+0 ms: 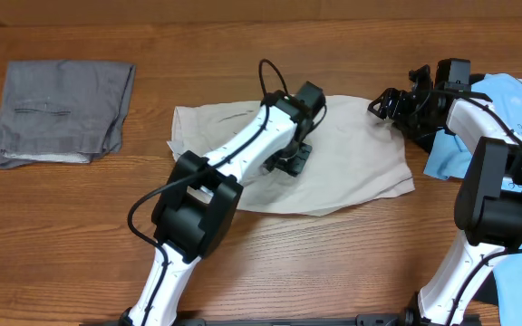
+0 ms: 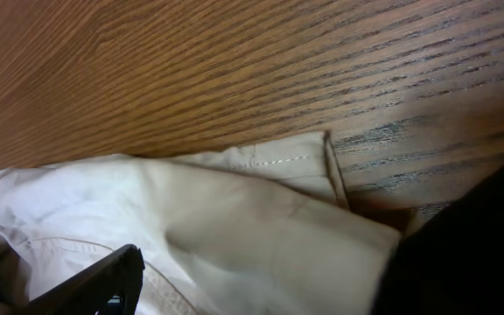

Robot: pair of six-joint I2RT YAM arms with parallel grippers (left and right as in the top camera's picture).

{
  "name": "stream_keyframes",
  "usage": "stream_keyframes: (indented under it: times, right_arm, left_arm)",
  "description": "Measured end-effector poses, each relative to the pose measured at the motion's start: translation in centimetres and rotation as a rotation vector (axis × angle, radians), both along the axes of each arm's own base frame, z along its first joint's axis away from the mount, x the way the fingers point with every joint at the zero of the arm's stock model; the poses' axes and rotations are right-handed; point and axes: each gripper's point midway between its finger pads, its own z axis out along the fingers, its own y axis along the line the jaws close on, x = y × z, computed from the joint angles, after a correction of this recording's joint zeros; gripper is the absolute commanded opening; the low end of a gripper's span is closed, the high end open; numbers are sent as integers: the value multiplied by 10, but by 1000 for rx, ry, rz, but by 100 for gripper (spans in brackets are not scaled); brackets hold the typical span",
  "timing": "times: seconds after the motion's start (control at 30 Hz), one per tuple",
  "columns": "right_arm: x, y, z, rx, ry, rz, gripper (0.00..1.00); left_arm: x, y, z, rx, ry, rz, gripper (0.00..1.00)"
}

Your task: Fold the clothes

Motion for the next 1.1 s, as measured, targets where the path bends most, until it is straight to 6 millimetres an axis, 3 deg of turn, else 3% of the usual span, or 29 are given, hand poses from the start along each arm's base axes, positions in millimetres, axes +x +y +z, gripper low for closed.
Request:
stream_keyframes:
  times: [0.2, 0.67, 0.93, 1.1]
  right_arm:
    - [-1, 0, 0, 2, 2, 1, 86]
    - [-5, 2, -1, 10, 21, 4, 87]
    - [-8, 3, -1, 13, 34, 7, 89]
    - [-7, 3, -1, 13, 32, 7, 90]
  left_arm:
    - [-4, -17, 0, -14, -27, -30, 52]
    - [-3, -14, 0, 4, -38, -8, 58]
    - [3, -2, 1, 83, -85, -10, 58]
    - [10, 5, 18, 132, -116, -13, 60]
